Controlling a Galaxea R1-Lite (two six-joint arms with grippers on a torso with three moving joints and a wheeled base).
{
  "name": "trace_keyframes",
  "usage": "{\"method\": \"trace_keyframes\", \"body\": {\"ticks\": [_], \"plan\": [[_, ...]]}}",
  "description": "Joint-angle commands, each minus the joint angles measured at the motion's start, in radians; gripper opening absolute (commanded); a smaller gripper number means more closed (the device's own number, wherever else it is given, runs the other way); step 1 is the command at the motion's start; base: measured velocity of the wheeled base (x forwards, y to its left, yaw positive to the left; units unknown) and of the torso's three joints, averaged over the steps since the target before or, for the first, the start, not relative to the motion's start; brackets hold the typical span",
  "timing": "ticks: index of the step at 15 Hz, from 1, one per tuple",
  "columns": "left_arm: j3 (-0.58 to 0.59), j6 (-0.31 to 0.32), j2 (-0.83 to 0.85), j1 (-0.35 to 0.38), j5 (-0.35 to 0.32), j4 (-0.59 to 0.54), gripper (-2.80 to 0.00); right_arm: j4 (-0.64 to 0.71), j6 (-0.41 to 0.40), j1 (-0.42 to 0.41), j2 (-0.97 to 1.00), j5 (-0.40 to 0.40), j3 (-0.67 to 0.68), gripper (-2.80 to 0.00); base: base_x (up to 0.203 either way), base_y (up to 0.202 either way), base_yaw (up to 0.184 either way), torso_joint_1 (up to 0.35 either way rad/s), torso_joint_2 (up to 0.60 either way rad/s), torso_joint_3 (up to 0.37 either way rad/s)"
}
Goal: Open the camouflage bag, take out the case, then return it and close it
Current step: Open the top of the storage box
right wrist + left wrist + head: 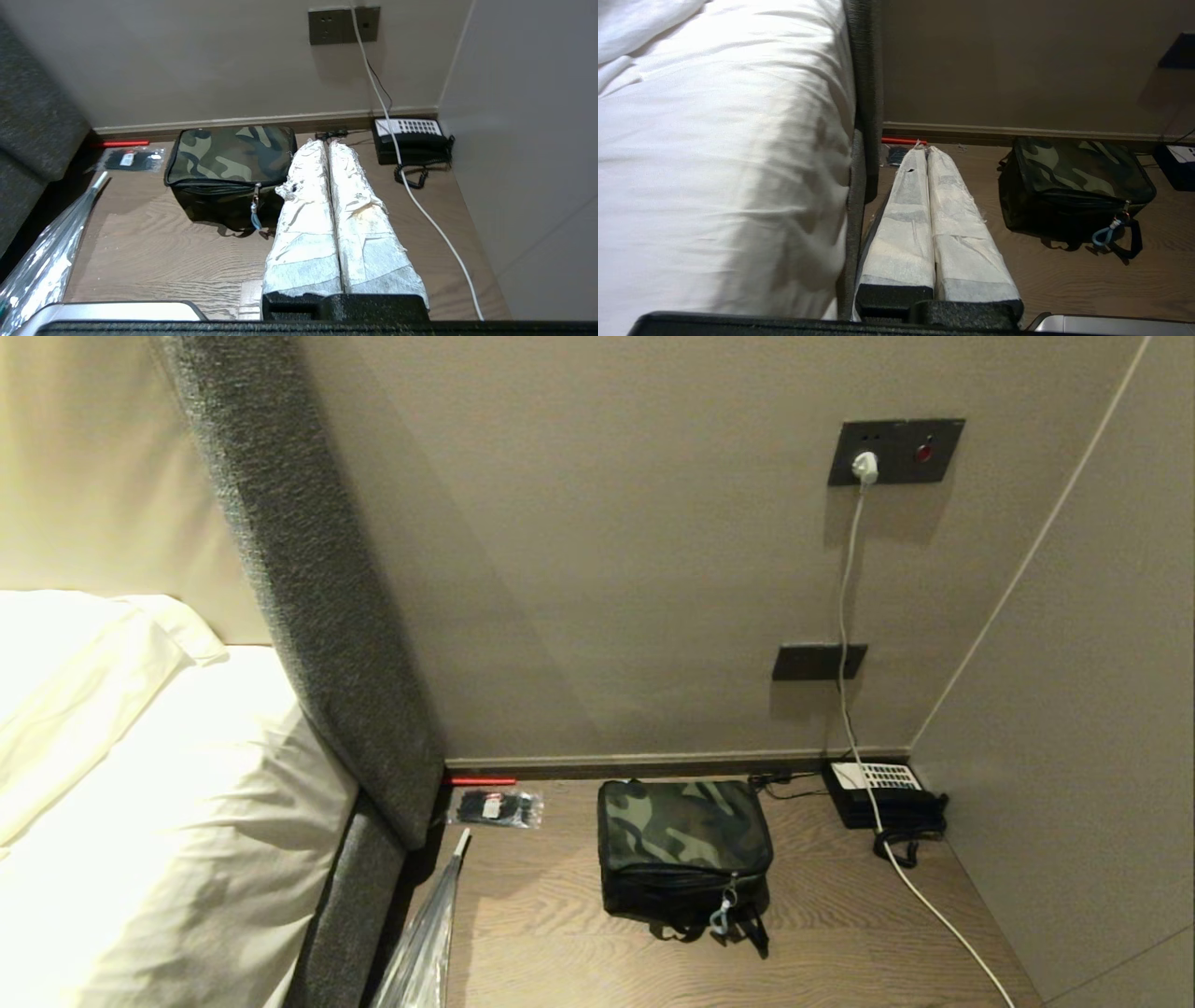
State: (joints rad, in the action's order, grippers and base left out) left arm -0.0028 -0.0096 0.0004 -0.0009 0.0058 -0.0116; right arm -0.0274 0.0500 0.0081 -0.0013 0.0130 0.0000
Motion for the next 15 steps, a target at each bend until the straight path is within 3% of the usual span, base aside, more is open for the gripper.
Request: {"method": "trace_keyframes", "body": {"ticks": [1,6,12,15], "plan": [[0.001,-0.003,-0.002,0.001,0.0,-0.001,-2.8,0.0,0.001,0.001,-0.029,0.001,0.009,-2.8,0.001,-0.151,0.001,-0.002,0.0,-0.002],[0.001,-0.004,-0.002,0.001,0.0,0.001,-2.8,0.0,0.001,0.001,-0.029,0.001,0.009,-2.8,0.0,-0.168,0.001,0.0,0.0,0.003],[0.001,-0.006,-0.002,0.001,0.0,-0.001,-2.8,0.0,0.001,0.001,-0.029,0.001,0.009,-2.8,0.0,0.0,0.0,0.0,0.0,0.0],[0.001,-0.006,-0.002,0.001,0.0,0.001,-2.8,0.0,0.001,0.001,-0.029,0.001,0.009,-2.8,0.136,0.0,0.0,0.002,0.0,0.005]]}}
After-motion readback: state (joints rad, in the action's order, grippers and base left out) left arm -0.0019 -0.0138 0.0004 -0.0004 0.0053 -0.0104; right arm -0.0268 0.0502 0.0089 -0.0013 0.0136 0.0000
